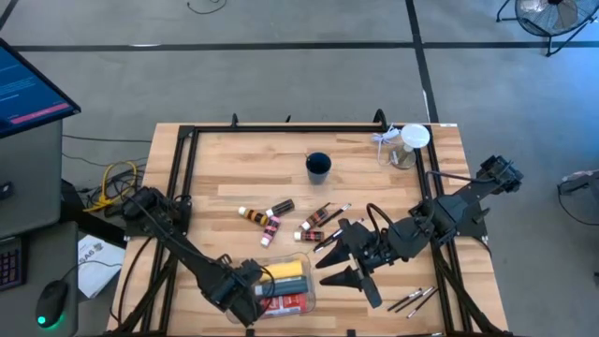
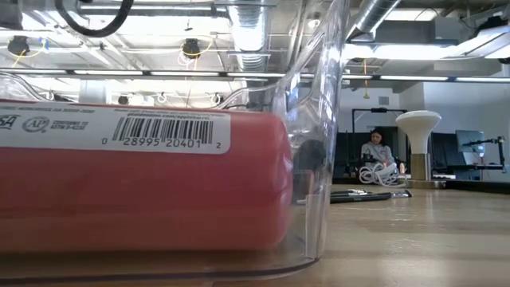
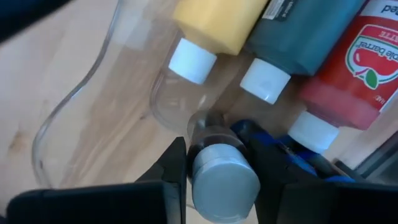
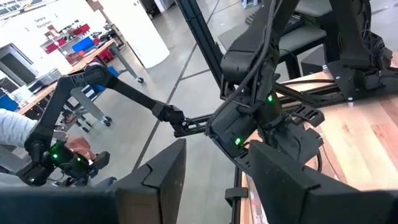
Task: Pick & Place Paint Supplies
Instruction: Put the top small brown paint bottle into the transparent bin
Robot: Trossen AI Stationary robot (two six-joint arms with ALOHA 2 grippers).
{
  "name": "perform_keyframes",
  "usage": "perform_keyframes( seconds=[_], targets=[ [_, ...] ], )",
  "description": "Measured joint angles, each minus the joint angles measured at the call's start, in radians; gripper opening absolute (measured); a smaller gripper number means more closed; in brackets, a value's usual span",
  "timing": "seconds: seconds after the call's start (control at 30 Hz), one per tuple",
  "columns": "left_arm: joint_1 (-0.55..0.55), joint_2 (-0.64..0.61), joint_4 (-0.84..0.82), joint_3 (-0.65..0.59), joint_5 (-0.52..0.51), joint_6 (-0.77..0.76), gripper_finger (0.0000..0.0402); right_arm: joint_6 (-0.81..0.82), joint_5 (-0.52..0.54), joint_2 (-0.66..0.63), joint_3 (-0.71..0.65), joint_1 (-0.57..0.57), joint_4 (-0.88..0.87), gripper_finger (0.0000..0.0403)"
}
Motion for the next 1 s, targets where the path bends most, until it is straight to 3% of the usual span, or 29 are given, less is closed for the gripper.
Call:
perform_keyframes(
  seconds=[1.0],
  targets=[
    [-0.019,0.0,0.013,0.0,-0.035,0.008,0.0076,0.0,0.0,0.0,0.0,-0.013,-0.009,0.0174]
  ],
)
